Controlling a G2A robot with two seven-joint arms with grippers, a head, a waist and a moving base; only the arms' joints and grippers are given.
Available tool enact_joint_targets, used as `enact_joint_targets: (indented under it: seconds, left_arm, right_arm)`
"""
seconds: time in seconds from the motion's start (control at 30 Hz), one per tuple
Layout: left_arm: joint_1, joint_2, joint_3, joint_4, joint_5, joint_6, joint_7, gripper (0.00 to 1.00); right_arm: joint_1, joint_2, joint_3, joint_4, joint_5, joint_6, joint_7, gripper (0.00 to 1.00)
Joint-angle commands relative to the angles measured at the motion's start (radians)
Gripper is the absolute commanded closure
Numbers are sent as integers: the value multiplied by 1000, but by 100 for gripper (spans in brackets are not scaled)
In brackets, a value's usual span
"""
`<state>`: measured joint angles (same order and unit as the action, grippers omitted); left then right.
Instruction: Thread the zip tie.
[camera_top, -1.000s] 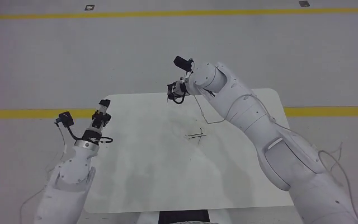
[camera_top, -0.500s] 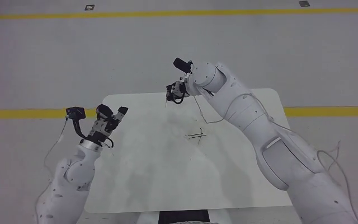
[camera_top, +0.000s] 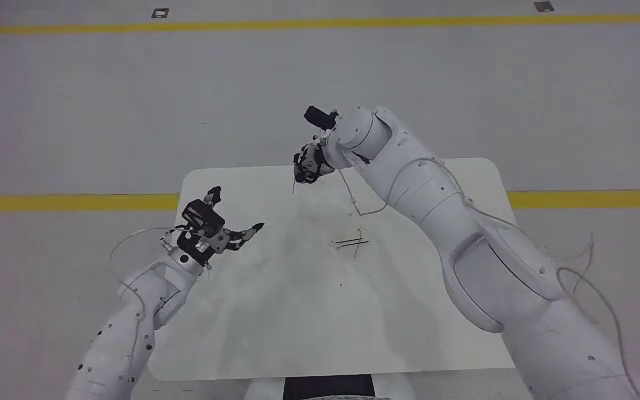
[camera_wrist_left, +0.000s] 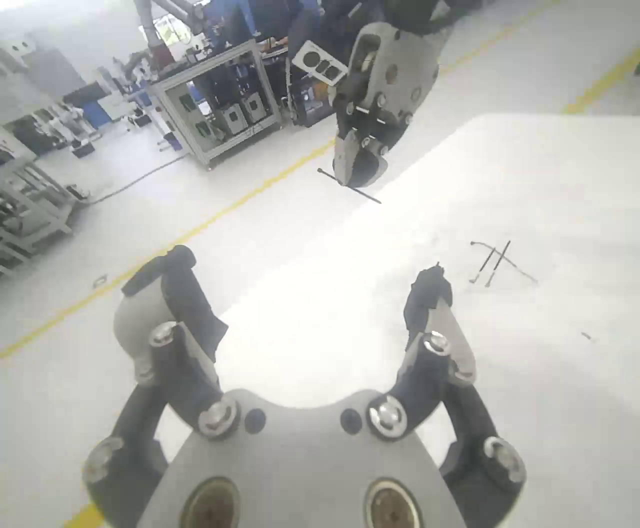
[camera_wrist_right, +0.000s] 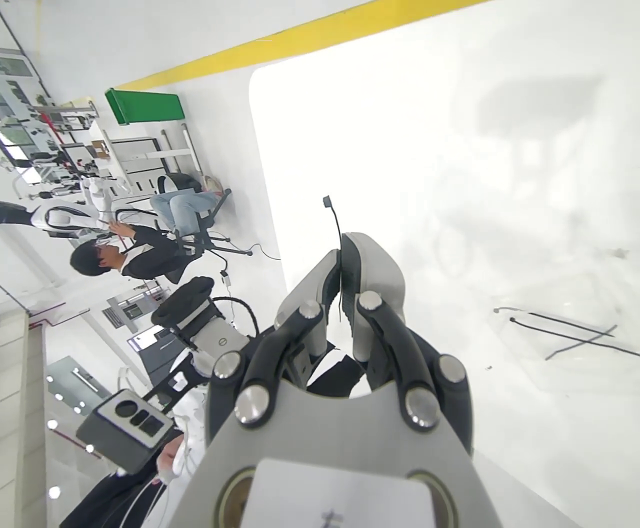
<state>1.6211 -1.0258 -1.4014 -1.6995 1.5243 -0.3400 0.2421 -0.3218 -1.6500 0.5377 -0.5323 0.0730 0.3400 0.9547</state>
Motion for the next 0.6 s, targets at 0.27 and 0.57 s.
enact_joint_targets:
  seconds: [0.27, 0.57]
  left_arm:
    - [-2, 1, 4, -1, 13, 2, 0, 0]
    - [-141, 128, 223, -37, 46, 199, -161, 0]
  right_arm:
    - [2, -5, -1, 6, 6, 0, 3, 100]
    - [-19, -24, 38, 40, 77, 0, -75, 100]
